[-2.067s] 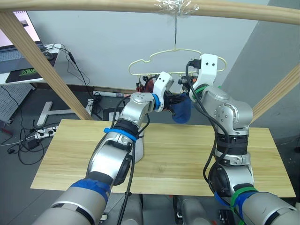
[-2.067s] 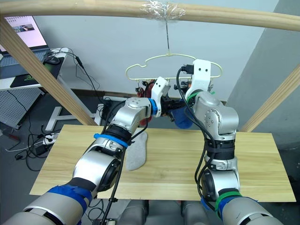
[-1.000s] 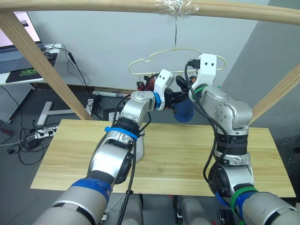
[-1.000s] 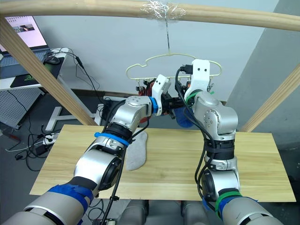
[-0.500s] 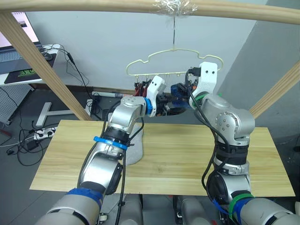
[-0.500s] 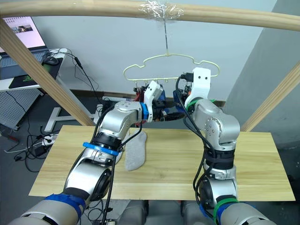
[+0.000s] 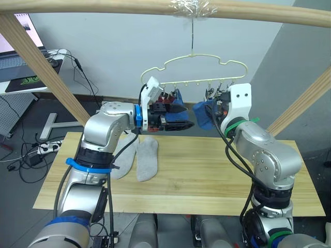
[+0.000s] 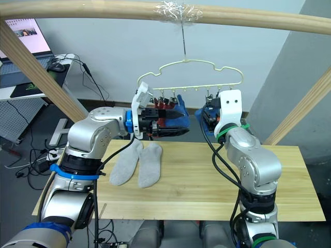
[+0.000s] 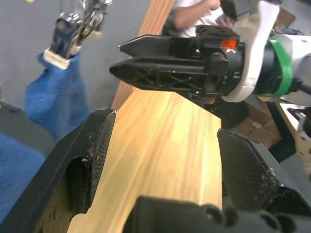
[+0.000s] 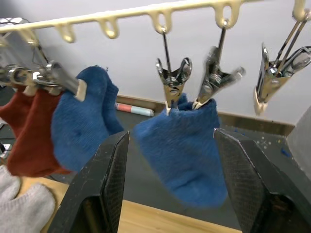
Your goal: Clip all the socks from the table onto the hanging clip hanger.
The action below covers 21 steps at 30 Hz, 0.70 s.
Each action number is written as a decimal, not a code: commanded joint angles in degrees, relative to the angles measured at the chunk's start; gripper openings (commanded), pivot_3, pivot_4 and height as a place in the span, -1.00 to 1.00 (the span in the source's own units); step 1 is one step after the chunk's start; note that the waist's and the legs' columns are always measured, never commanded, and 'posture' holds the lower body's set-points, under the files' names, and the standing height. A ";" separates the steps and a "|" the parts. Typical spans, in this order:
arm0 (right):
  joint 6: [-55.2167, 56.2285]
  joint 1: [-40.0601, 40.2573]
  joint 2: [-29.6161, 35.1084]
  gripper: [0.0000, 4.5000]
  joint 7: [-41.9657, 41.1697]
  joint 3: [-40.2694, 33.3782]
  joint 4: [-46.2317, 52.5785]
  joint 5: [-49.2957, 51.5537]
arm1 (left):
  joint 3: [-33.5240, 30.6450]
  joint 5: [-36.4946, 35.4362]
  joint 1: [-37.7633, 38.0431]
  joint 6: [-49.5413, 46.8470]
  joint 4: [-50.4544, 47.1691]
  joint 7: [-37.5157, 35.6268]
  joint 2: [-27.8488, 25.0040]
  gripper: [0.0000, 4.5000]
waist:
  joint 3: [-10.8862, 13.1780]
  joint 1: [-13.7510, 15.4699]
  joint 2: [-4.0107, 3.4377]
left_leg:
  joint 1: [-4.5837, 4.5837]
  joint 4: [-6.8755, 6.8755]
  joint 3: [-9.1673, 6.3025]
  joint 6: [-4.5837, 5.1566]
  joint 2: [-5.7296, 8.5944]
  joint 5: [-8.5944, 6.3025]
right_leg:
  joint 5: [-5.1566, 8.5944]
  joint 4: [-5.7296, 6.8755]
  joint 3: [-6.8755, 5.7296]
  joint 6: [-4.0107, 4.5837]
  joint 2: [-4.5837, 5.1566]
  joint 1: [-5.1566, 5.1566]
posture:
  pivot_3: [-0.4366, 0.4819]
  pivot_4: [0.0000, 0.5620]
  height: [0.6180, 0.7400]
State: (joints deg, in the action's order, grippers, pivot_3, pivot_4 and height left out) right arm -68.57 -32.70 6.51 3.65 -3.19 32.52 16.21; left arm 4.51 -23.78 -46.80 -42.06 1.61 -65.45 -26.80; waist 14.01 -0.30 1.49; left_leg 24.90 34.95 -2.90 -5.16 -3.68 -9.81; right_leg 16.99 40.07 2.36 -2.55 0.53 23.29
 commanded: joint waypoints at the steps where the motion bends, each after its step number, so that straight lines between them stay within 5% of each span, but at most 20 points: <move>1: 1.43 0.44 -0.60 0.27 1.68 -0.04 2.71 -2.05 | -2.73 -3.10 -1.40 0.10 -2.71 -0.95 -2.01 0.69 | -0.03 0.00 -0.01 | 0.00 0.00 0.00 0.00 0.00 0.00 | 0.00 0.01 0.00 0.00 0.00 0.00 | 0.11 -0.49 1.00; 21: 7.39 -1.07 -6.17 0.27 3.88 -0.29 -2.44 -6.41 | -6.94 -9.01 -6.65 -2.12 -1.68 3.72 -4.10 0.69 | -0.71 0.12 0.00 | 0.00 0.02 0.00 -0.01 0.00 0.02 | 0.00 0.03 0.00 0.01 0.00 0.00 | 0.16 -0.56 1.00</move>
State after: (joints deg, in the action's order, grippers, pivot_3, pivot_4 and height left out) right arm -62.76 -32.56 0.62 7.59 -2.86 28.78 10.13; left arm -1.44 -31.48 -52.10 -44.49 1.28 -61.87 -30.12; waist 13.31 -0.18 1.50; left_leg 24.90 34.97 -2.90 -5.18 -3.68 -9.79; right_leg 16.98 40.09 2.36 -2.55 0.53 23.29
